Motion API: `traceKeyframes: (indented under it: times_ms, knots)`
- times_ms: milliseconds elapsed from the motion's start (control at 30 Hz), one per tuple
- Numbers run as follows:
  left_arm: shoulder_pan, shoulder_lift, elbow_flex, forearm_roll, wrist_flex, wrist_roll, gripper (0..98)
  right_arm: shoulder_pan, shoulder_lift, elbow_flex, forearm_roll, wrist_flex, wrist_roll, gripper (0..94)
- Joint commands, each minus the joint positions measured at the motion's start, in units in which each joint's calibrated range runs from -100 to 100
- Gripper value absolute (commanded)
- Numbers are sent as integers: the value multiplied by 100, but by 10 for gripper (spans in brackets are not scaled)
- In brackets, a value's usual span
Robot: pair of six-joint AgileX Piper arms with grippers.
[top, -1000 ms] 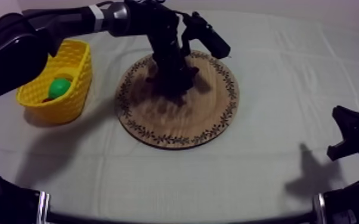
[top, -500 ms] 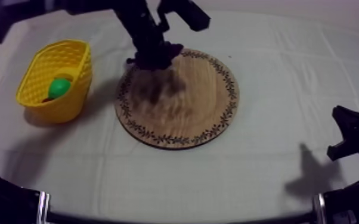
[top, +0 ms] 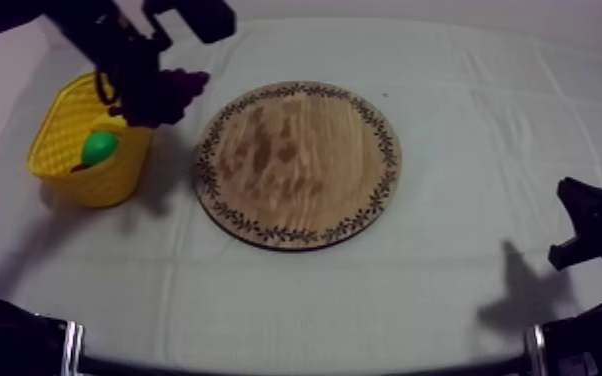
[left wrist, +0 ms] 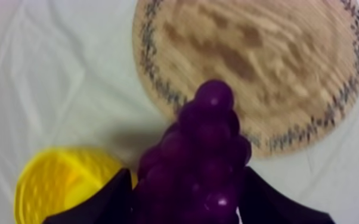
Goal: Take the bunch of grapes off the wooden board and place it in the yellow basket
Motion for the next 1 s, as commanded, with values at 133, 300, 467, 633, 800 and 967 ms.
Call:
traceKeyframes:
  times_ms: [133, 300, 467, 633, 800, 967]
  knots:
    - [-301, -592, -57, -2, 313, 100, 414, 0, -1, -3, 1, 0, 1, 4]
    - [-578, -470, -587, 15, 322, 164, 421, 0, -1, -3, 1, 0, 2, 4]
    - [-776, -158, -1141, 21, 304, 258, 426, 0, -1, -3, 1, 0, 1, 4]
    - [-978, 212, -1719, 27, 259, 343, 431, 0, -1, -3, 1, 0, 0, 4]
    - [-1239, 538, -2163, 28, 123, 403, 438, 0, -1, -3, 1, 0, -2, 4]
    - [-1509, 768, -2294, -8, -141, 450, 439, 0, -1, -3, 1, 0, -2, 4]
